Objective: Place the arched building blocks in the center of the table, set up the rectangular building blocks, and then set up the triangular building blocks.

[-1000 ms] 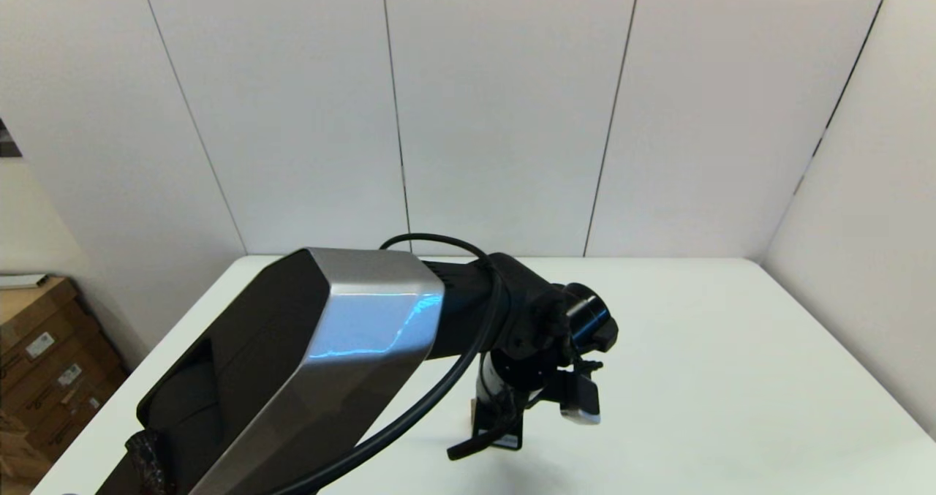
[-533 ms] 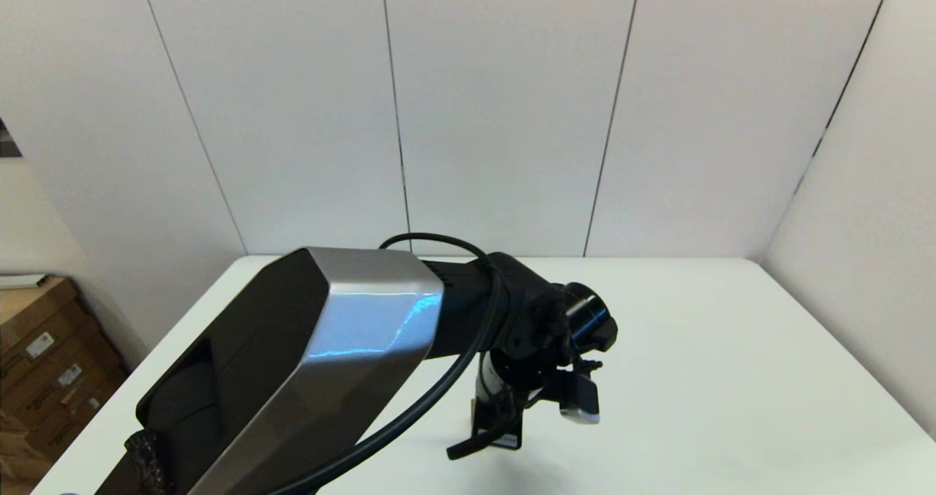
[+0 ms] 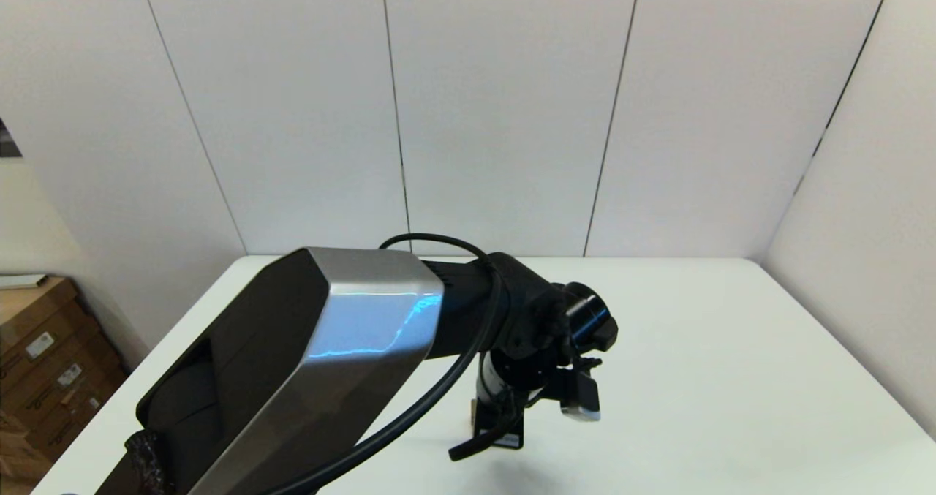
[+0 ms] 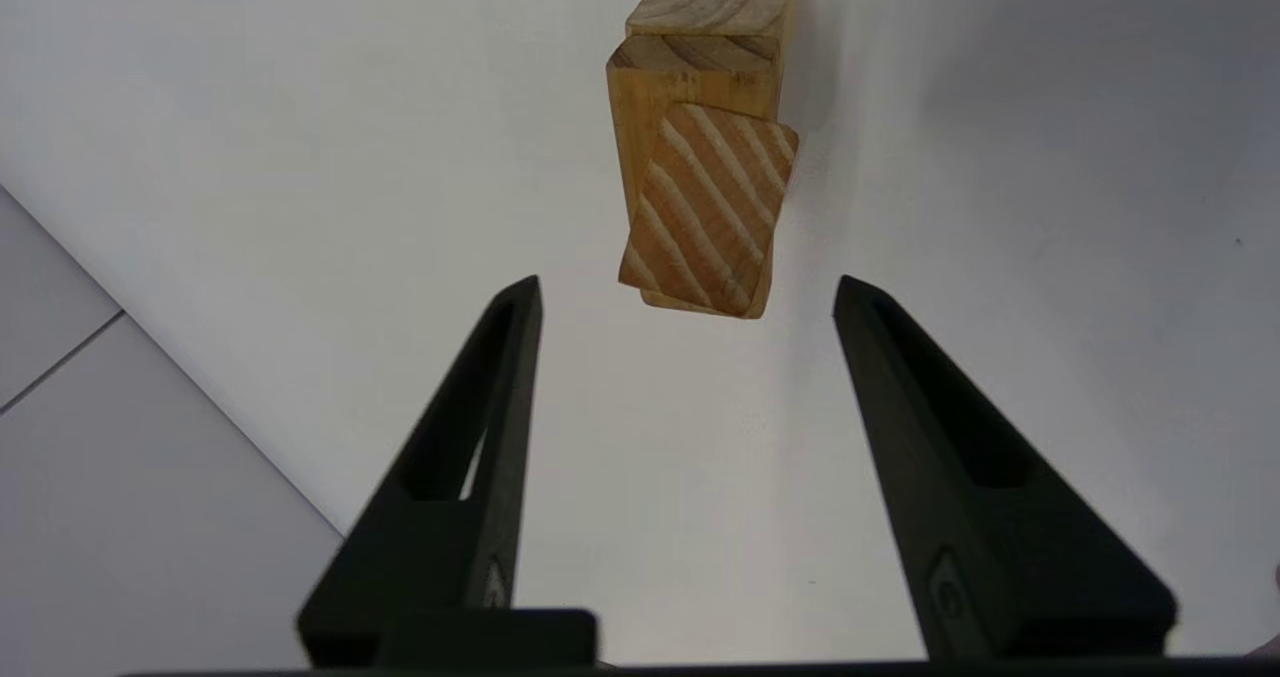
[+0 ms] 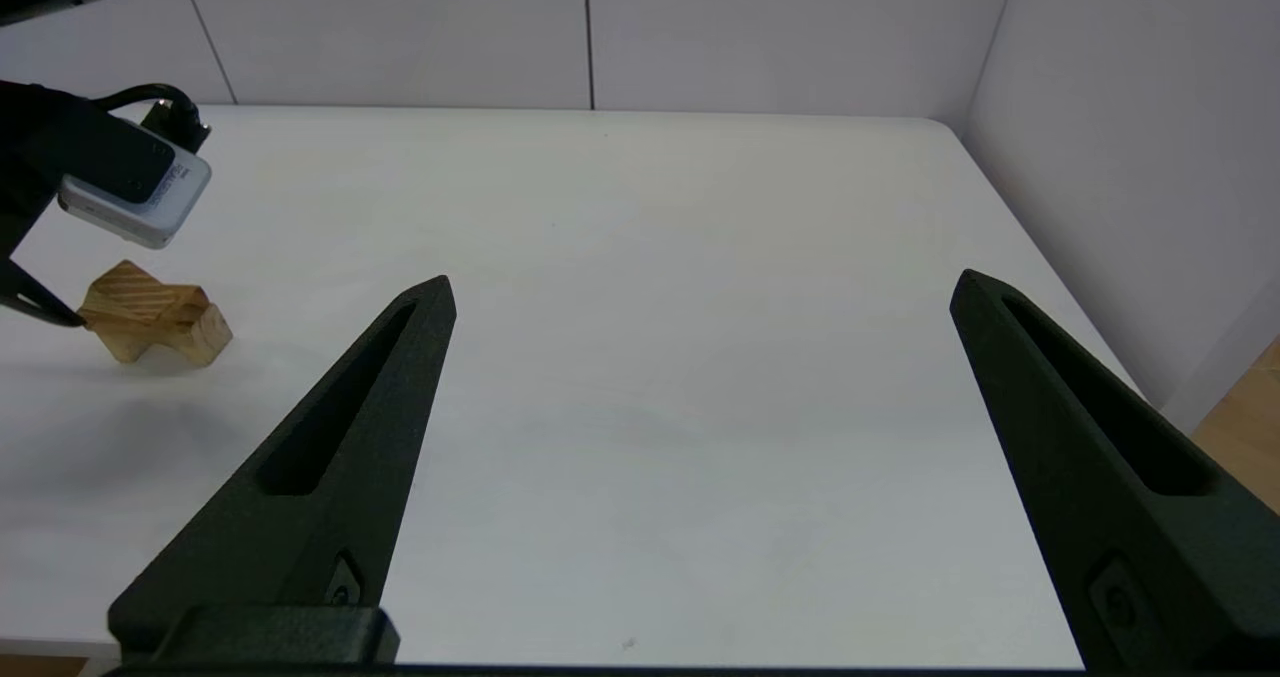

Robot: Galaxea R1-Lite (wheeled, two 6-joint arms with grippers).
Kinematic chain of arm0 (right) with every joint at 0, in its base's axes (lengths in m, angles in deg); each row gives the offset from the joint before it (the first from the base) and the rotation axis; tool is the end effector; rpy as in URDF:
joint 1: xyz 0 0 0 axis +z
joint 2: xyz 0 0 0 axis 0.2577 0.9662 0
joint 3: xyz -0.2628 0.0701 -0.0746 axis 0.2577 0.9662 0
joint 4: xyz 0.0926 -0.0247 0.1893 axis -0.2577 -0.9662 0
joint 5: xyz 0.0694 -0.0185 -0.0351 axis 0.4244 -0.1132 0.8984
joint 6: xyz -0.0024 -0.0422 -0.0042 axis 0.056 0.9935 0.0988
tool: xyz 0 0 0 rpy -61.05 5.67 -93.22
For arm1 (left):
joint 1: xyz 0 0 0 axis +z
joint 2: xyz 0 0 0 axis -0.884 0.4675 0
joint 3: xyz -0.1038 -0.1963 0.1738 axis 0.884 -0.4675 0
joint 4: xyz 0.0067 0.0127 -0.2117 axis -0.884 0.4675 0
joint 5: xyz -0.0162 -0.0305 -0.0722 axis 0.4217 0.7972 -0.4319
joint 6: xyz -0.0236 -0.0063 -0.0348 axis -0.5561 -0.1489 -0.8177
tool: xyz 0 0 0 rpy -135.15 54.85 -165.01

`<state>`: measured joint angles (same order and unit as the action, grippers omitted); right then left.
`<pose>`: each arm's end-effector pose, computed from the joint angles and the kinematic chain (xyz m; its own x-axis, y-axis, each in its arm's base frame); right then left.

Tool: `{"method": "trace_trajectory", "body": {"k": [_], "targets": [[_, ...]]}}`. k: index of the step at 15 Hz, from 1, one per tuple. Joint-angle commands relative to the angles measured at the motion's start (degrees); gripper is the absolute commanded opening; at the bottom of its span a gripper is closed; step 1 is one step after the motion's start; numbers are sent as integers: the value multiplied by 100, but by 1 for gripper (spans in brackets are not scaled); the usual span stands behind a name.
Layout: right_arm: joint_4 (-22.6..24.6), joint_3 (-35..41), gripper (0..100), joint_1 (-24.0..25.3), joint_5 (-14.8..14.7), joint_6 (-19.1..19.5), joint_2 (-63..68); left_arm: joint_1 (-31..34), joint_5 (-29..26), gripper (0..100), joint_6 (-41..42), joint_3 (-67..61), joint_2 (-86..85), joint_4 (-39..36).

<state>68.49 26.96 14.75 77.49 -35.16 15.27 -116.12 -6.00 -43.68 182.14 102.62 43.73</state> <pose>0.0386 0.0002 0.0759 1.0000 0.0052 0.0036 -0.0052 1.0000 -0.0073 0.2759 -0.3561 0.0360 0.3612 0.0556 -0.9308 0.9300 -0.0946 0.3553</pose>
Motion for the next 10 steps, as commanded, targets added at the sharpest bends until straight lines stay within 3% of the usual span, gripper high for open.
{"method": "trace_trajectory", "body": {"k": [1, 5, 10], "targets": [[4, 0, 100, 1, 4, 2, -1, -6, 29, 100, -107, 0, -56, -5], [4, 0, 100, 1, 4, 2, -1, 179, 108, 100, -916, 0, -706, -225], [4, 0, 100, 1, 4, 2, -1, 1172, 319, 100, -1540, -114, -2561, -278]]}}
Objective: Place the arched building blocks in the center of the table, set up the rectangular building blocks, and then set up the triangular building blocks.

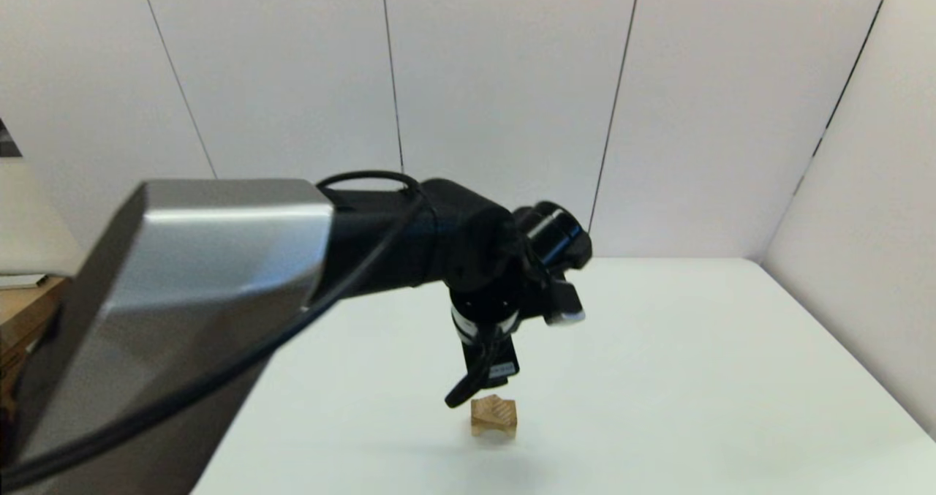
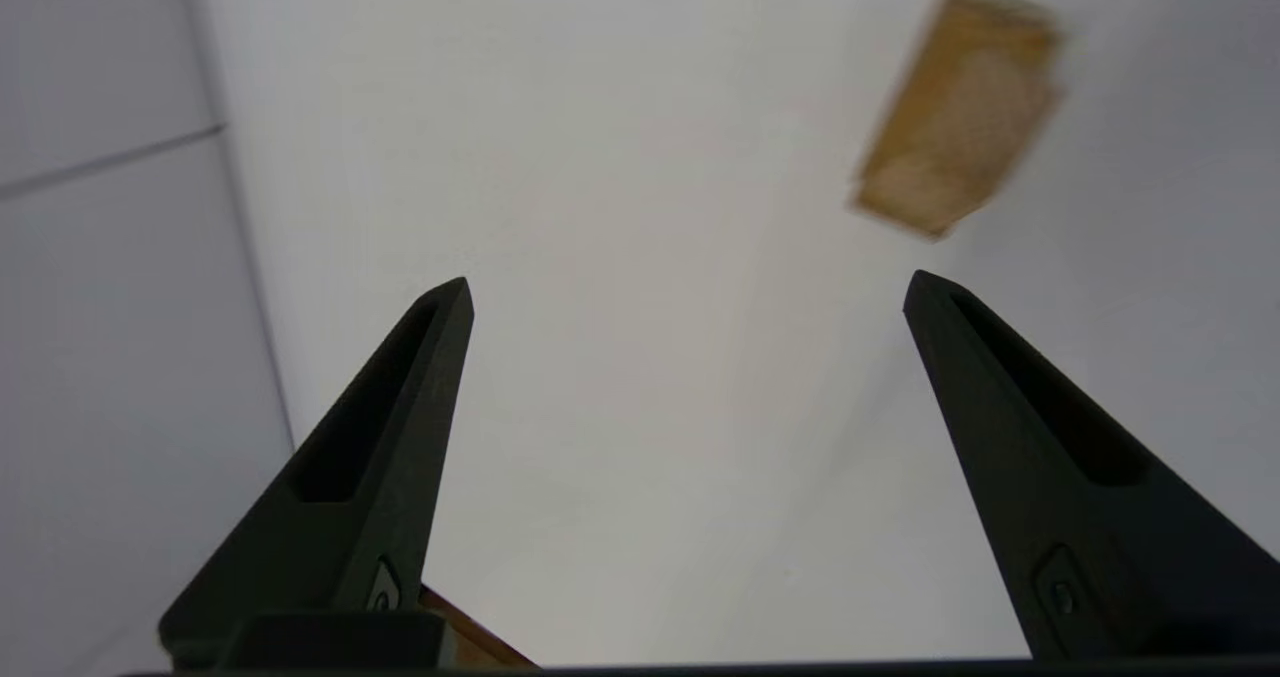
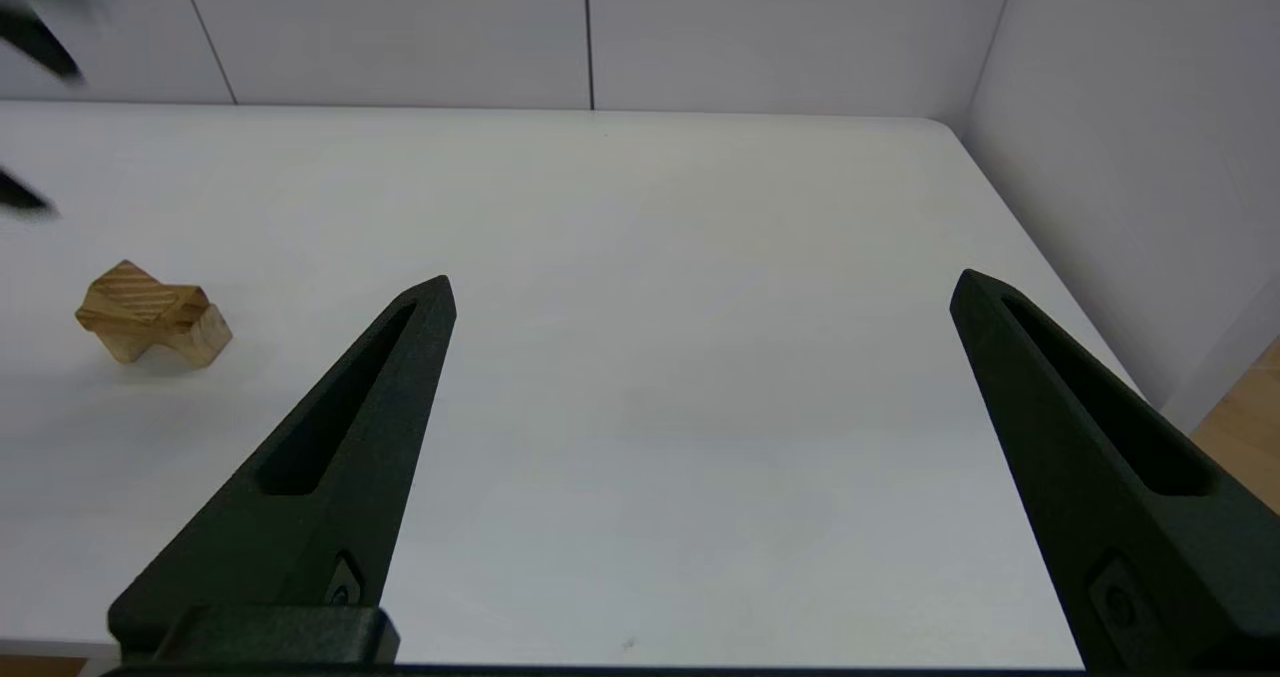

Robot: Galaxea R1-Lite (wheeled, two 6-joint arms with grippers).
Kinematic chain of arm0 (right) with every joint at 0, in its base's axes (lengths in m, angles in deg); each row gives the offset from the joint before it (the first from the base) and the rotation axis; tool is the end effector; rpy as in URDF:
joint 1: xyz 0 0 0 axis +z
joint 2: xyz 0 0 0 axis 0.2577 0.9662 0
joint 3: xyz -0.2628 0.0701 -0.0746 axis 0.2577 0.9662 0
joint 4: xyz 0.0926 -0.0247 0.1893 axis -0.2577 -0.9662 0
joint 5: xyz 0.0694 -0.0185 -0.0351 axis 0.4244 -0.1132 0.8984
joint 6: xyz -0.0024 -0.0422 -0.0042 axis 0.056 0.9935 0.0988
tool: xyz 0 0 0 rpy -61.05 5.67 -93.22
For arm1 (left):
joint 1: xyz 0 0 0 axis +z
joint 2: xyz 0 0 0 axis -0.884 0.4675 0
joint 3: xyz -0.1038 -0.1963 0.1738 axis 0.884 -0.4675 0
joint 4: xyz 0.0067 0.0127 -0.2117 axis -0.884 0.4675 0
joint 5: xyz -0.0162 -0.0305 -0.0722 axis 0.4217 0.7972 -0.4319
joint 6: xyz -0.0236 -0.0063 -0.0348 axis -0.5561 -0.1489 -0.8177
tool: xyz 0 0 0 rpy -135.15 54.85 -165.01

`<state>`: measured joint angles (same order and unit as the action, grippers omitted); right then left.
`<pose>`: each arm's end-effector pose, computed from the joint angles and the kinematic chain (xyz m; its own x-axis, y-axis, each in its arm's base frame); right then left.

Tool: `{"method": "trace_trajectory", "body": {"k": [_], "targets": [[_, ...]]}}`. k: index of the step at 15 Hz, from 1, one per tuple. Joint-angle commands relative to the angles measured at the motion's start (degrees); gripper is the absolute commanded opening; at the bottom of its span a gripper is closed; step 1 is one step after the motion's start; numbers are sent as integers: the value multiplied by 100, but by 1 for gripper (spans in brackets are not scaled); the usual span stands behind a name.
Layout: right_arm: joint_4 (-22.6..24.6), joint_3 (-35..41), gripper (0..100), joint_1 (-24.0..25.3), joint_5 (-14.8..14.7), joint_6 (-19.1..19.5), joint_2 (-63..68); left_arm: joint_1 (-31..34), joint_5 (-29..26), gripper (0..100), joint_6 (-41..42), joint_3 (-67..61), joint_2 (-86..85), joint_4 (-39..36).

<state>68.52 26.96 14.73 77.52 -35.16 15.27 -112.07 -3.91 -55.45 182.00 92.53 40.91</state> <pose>0.0386 0.0002 0.0759 1.0000 0.0054 0.0041 -0.0054 1.0000 -0.0073 0.2962 -0.3285 0.1164 0.5092 -0.0476 -0.8593 0.8395 0.2475 0.4838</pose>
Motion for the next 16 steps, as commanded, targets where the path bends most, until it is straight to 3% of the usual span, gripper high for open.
{"method": "trace_trajectory", "body": {"k": [1, 5, 11, 13, 16], "targets": [[2, 0, 100, 3, 2, 2, -1, 1057, 145, 100, -354, -162, -2061, 4], [2, 0, 100, 3, 2, 2, -1, 2244, 189, 100, -345, -1129, -3933, 4], [2, 0, 100, 3, 2, 2, -1, 4669, 153, 100, -336, -3458, -7449, 4], [2, 0, 100, 3, 2, 2, -1, 5232, 153, 100, -397, -4390, -8574, -5], [2, 0, 100, 3, 2, 2, -1, 5328, 153, 100, -608, -5304, -9664, -22]]}}
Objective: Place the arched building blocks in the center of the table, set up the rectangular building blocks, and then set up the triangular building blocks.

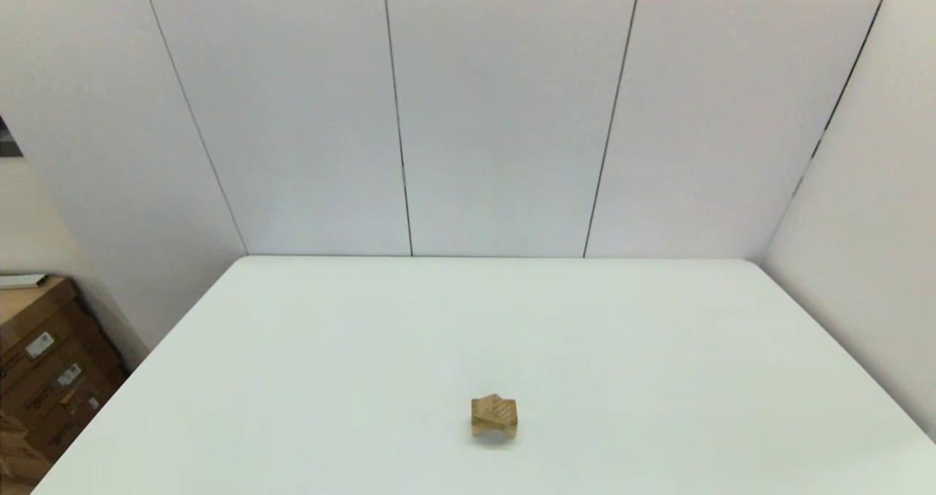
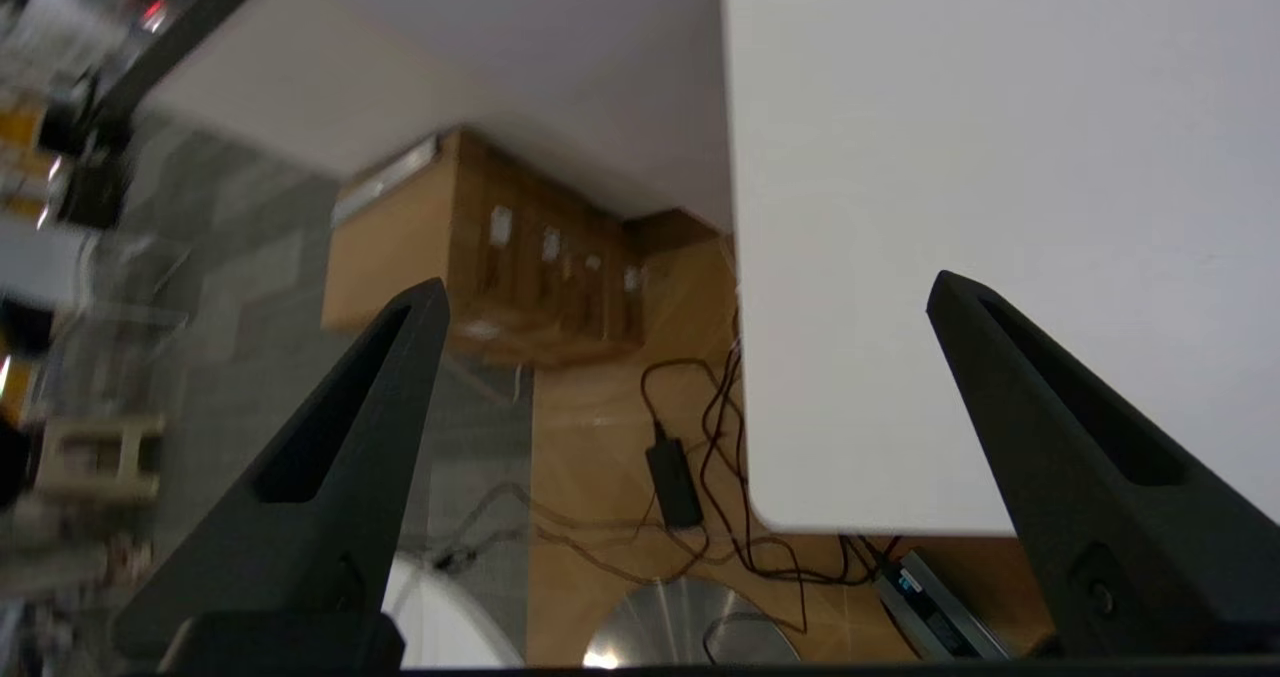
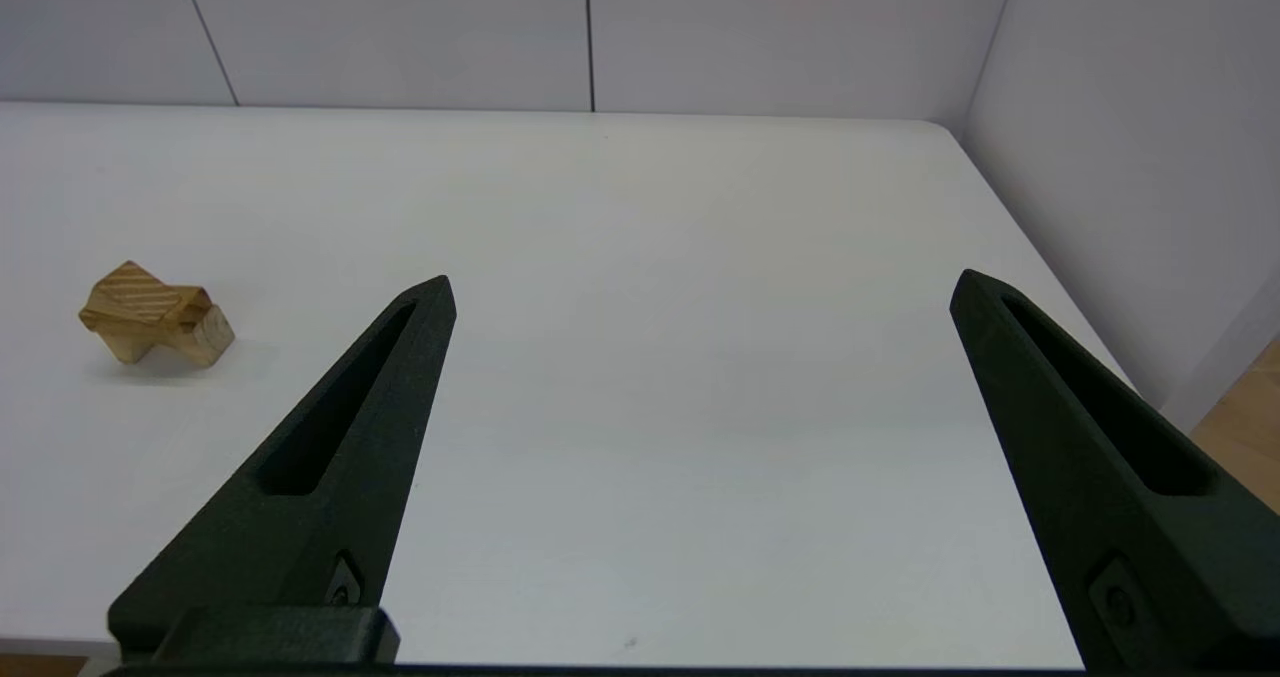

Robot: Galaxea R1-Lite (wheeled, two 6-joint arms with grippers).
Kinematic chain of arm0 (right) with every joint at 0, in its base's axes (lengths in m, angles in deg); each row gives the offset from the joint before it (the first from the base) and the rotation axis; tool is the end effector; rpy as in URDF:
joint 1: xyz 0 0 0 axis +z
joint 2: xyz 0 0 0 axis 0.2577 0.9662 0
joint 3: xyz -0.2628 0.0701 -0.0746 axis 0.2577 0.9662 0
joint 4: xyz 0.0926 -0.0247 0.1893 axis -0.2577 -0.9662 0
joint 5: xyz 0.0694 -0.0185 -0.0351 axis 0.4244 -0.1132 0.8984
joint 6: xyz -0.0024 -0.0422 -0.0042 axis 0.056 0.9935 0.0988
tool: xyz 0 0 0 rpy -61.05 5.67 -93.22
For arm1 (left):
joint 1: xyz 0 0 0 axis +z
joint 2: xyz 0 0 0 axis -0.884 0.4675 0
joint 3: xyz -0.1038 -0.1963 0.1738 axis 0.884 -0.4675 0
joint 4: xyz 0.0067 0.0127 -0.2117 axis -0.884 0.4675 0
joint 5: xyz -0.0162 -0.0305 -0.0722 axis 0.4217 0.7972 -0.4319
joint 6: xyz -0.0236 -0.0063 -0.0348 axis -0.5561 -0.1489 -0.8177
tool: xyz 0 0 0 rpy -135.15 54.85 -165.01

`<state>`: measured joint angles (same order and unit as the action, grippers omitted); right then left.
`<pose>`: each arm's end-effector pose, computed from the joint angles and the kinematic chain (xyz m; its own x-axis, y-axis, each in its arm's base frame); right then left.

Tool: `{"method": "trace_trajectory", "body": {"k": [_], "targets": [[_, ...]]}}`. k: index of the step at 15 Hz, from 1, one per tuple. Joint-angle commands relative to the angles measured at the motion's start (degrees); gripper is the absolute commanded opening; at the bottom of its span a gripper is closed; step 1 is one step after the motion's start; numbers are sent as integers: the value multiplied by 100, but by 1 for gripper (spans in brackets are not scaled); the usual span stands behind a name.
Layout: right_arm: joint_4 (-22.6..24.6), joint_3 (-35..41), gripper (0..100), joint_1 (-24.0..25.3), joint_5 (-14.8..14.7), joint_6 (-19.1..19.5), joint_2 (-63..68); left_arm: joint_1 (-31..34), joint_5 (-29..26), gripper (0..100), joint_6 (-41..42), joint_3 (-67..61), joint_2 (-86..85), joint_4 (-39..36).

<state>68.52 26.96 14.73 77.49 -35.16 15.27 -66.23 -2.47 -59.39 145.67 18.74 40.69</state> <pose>0.0386 0.0002 0.0759 1.0000 0.0049 0.0041 -0.0049 1.0000 -0.0073 0.1111 0.0084 0.3162 0.8306 0.3239 -0.4529 -0.0170 0.8277 0.5609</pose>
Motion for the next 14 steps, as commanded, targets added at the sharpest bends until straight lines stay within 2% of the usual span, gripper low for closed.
{"method": "trace_trajectory", "body": {"k": [1, 4, 7, 11, 14], "targets": [[2, 0, 100, -6, 4, 2, -1, 718, 10, 100, -232, -1961, -2592, -62], [2, 0, 100, 3, 4, 2, -1, 595, 1, 100, -197, -3104, -3550, -642], [2, 0, 100, 3, 4, 2, -1, 481, -52, 100, -179, -4114, -4209, -1547], [2, 0, 100, 3, 4, 2, -1, 367, -131, 100, -215, -4993, -4763, -1952], [2, 0, 100, -6, 4, 2, -1, 367, -333, 100, -188, -5749, -5334, -2664]]}}
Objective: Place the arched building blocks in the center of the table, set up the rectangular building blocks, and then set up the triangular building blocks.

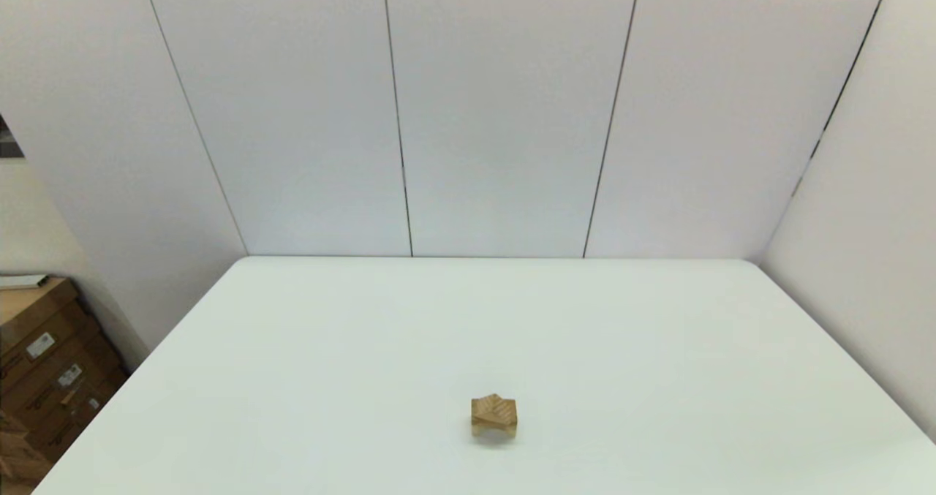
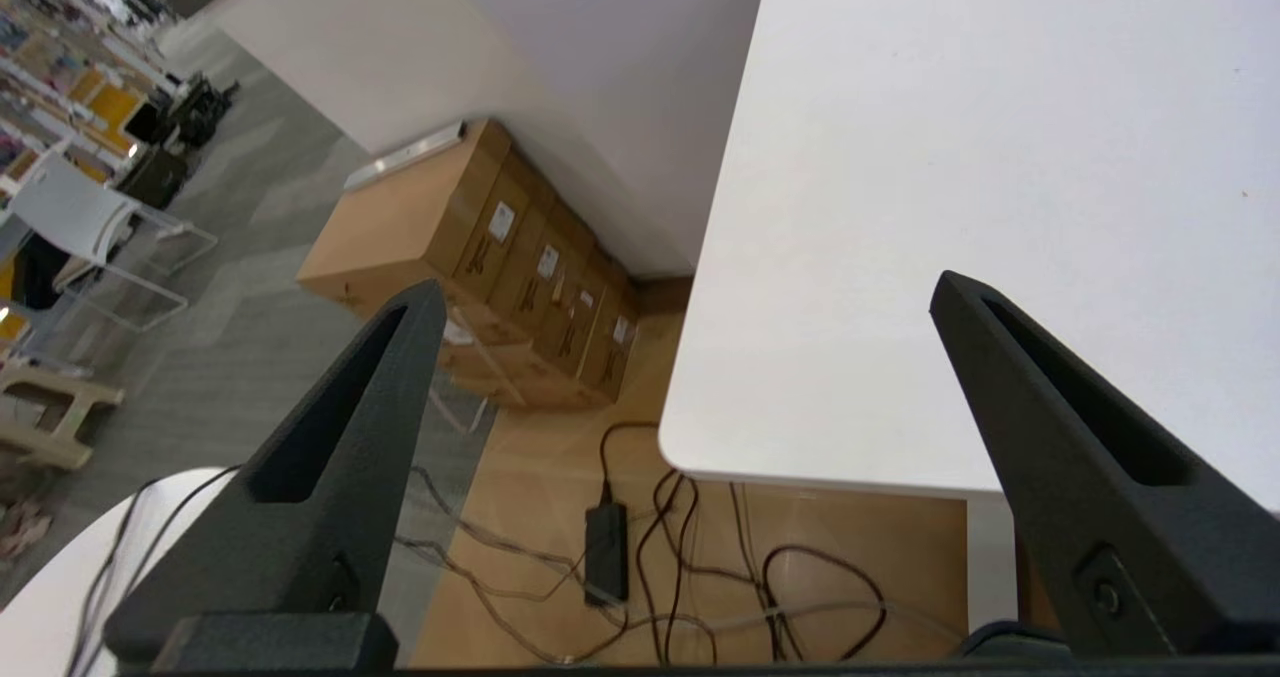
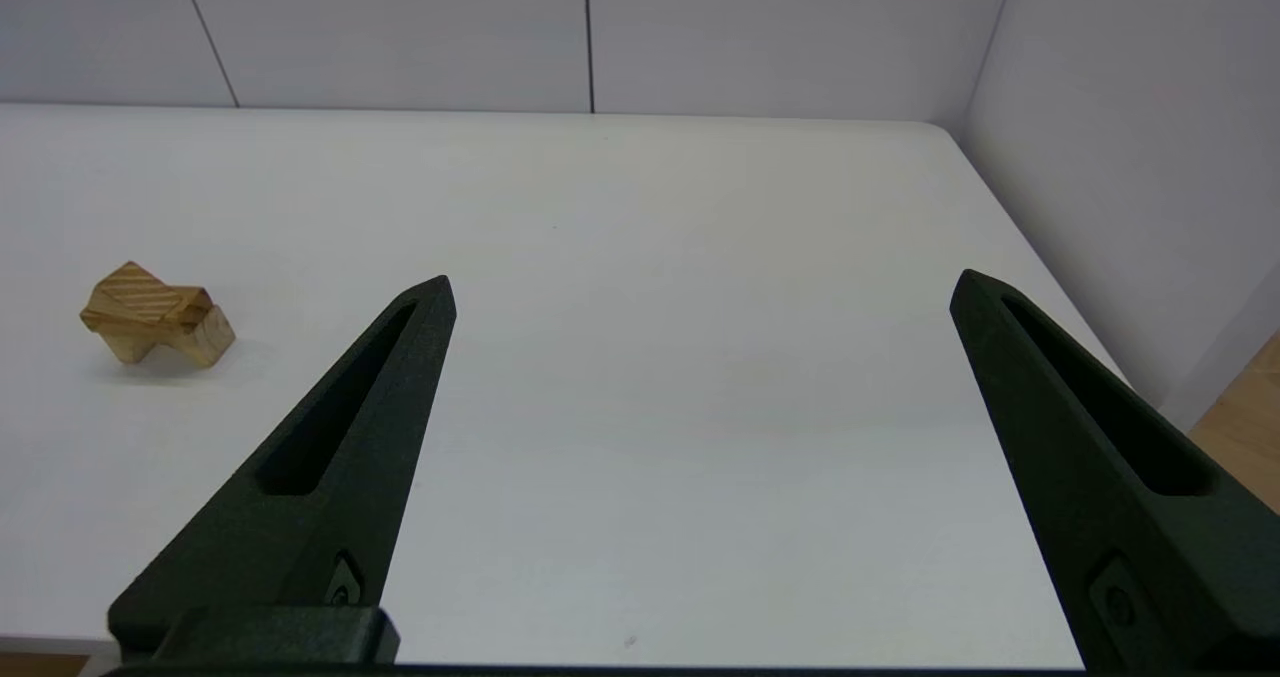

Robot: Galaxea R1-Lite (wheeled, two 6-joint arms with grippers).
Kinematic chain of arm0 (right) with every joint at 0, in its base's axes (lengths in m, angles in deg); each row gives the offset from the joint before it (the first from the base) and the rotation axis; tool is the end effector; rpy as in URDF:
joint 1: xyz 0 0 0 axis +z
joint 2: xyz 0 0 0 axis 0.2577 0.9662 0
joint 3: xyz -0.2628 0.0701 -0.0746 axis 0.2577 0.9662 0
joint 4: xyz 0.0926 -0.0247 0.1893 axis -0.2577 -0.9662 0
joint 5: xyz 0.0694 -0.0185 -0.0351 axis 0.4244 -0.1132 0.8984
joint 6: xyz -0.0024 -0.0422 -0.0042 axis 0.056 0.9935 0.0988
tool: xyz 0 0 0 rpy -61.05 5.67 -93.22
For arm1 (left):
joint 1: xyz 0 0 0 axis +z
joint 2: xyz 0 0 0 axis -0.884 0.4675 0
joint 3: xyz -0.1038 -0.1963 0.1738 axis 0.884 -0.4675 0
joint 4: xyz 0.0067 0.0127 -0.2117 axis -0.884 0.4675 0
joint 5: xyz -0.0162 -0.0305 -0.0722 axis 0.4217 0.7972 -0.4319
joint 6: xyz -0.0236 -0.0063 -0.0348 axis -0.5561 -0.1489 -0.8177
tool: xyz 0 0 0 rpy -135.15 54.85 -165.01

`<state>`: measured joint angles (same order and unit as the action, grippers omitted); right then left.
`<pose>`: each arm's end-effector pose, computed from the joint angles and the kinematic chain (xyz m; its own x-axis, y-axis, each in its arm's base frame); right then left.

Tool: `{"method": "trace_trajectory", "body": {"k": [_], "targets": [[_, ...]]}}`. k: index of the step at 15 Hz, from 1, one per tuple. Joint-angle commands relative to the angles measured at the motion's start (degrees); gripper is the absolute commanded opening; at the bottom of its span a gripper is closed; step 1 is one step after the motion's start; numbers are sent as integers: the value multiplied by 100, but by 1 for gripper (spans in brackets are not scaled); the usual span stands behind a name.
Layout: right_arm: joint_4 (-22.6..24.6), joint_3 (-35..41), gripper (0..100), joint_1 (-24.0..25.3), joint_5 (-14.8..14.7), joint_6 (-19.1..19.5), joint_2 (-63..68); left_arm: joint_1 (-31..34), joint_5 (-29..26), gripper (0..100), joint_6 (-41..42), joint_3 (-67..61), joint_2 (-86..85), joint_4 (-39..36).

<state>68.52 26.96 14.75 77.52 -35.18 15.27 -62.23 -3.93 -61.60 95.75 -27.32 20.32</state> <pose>0.0386 0.0003 0.0759 1.0000 0.0058 0.0041 -0.0057 1.0000 -0.0070 0.0093 0.0153 0.1535 0.9107 0.3572 -0.2075 -0.2238 0.8489 0.4789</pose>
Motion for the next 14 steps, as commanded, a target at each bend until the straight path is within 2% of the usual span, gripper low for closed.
{"method": "trace_trajectory", "body": {"k": [1, 2, 5, 7, 8, 10, 12, 14], "targets": [[2, 0, 100, 1, 2, 4, -1, -33, -424, 100, 15, -1021, -887, -899], [2, 0, 100, 1, 2, 4, -1, -33, -679, 100, -12, -1293, -1080, -1242], [2, 0, 100, 1, 2, 4, -1, -33, -828, 100, -337, -1750, -1063, -1910], [2, 0, 100, 1, 2, 4, -1, -33, -1347, 100, -706, -2084, -1063, -2305], [2, 0, 100, 1, 2, 4, -1, -33, -1786, 100, -917, -2295, -1063, -2648], [2, 0, 100, 1, 2, 4, -1, -33, -2147, 100, -1084, -2603, -1063, -3149], [2, 0, 100, 1, 2, 4, -1, -33, -2279, 100, -1312, -2682, -1063, -3167], [2, 0, 100, 1, 2, 4, -1, -33, -2323, 100, -1409, -2682, -1063, -2841]]}}
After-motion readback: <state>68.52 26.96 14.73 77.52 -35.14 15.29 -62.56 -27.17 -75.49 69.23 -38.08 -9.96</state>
